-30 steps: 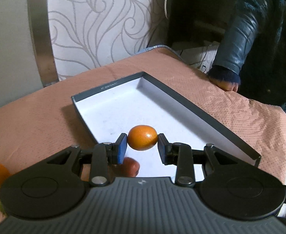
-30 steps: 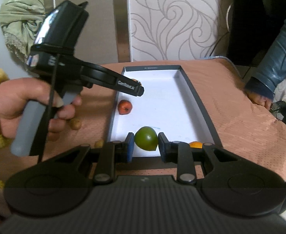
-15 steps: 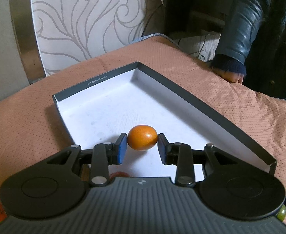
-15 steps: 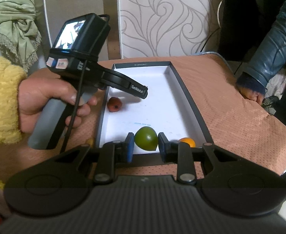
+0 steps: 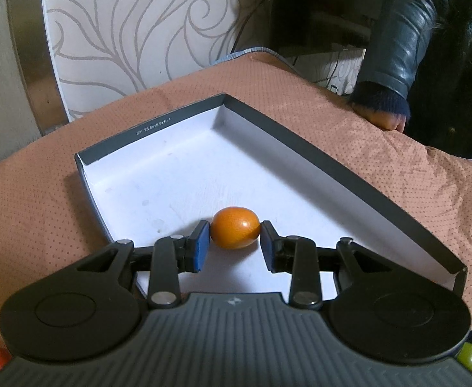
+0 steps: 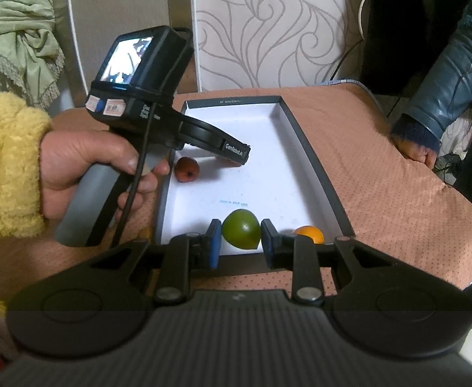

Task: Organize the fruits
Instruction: 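Carry the orange fruit over the box with the left tool while the right tool carries the green fruit, then open the left tool to drop the orange fruit into the box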

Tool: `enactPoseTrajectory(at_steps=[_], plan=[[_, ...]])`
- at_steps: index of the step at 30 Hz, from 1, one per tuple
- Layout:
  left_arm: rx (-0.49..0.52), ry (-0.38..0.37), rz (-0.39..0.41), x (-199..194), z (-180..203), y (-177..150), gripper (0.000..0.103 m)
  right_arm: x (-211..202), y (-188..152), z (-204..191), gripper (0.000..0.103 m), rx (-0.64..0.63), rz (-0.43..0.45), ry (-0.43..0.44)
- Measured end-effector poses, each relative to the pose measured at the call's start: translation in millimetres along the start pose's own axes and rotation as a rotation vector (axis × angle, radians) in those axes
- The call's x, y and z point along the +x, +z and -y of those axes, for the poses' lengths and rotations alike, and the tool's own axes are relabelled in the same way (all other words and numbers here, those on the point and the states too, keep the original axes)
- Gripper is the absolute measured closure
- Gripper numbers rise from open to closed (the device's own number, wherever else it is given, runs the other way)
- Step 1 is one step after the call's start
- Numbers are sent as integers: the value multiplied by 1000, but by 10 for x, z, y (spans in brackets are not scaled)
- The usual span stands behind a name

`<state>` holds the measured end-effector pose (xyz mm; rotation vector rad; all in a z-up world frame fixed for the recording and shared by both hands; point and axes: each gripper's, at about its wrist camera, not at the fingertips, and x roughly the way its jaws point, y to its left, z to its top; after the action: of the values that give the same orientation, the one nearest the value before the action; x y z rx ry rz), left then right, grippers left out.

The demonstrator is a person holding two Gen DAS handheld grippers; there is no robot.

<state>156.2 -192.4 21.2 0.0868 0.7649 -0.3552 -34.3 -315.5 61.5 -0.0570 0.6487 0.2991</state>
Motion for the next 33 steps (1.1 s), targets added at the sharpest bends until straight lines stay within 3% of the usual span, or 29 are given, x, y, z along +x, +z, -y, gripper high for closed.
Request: enactPoseTrajectory(at_steps=[14,17,22,33], plan=[[2,30,12,-17,61,4,62,-23,-30,23,74,-7,7,16],[5,39,21,-56,77,16,51,-21,-35,35,74,-6,10,22],[1,48,38,-138,83,41,50,-24,-41,49,74,-10,14,31],[-8,62,112,-649,7,15,50,79,-2,111,74,9,6,32]])
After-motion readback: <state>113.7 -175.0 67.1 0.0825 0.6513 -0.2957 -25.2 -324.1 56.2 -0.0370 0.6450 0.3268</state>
